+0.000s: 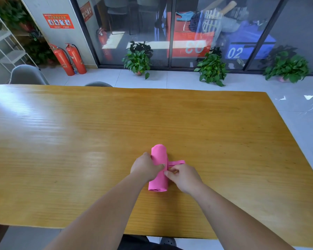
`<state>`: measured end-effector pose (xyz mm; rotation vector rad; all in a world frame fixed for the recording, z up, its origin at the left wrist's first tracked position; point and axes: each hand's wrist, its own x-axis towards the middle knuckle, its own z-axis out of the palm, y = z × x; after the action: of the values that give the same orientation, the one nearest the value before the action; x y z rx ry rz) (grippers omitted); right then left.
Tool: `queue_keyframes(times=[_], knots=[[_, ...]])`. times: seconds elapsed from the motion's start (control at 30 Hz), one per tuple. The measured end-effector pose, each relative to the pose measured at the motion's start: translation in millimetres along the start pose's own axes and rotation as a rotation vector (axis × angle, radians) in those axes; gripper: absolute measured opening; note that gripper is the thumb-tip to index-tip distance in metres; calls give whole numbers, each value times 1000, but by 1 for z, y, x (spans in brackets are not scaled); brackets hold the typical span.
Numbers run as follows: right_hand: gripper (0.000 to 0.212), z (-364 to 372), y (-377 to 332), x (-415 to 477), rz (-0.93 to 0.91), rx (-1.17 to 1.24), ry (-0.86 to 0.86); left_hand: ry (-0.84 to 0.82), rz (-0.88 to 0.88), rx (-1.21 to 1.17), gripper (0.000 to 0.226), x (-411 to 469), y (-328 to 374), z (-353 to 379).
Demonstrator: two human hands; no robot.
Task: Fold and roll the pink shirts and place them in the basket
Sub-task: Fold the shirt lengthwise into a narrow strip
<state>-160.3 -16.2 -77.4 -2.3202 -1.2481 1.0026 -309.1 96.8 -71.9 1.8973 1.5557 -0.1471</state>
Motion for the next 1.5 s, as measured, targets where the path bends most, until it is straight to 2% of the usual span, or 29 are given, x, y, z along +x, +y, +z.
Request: queue_keyframes(times=[0.07, 0.13, 0.2, 0.3, 0.47, 0.57, 0.67, 0.73, 0.83, 0.9, 0.97, 1.03, 1.13, 1.2, 1.37, 1.43, 1.5], knots=[[22, -8, 11, 2, 3, -62, 142, 14, 13, 29, 72, -2, 1, 0], [27, -13, 23, 4, -16, -209, 219, 19, 20, 44, 72, -5, 2, 2], [41, -14, 33, 8, -66, -315, 202, 14, 23, 34, 69, -8, 3, 4], [54, -13, 38, 14, -166, -334, 145, 15, 6, 14, 66, -11, 5, 7], [52, -9, 35, 20, -211, -321, 103, 21, -16, 14, 65, -14, 10, 11], [43, -10, 36, 19, -218, -290, 100, 15, -20, 49, 65, -14, 11, 9], [33, -15, 35, 12, -201, -152, 30, -11, -41, 50, 68, -18, 7, 8], [27, -17, 33, 9, -184, 29, 6, -41, -60, 38, 69, -24, 2, 9], [20, -21, 20, 0, -195, 483, -3, -82, -86, -20, 62, -35, -9, 12], [18, -25, 6, -8, -173, 796, -16, -112, -105, -145, 55, -42, -15, 10], [23, -27, -1, -13, -118, 986, 7, -144, -108, -298, 53, -48, -16, 3], [33, -31, -5, -16, -123, 1035, 22, -157, -100, -420, 54, -52, -14, -10], [45, -40, -14, -19, -217, 843, 3, -128, -89, -560, 48, -57, -13, -34], [47, -50, -29, -22, -265, 796, -25, -119, -82, -644, 45, -61, -15, -49], [49, -62, -106, -39, -340, 1135, -62, -112, -42, -783, 44, -81, -35, -75], [49, -52, -131, -43, -343, 1217, -102, -86, -5, -871, 50, -92, -49, -87], [48, -37, -146, -45, -270, 1310, -161, 1, 57, -940, 62, -103, -69, -102]])
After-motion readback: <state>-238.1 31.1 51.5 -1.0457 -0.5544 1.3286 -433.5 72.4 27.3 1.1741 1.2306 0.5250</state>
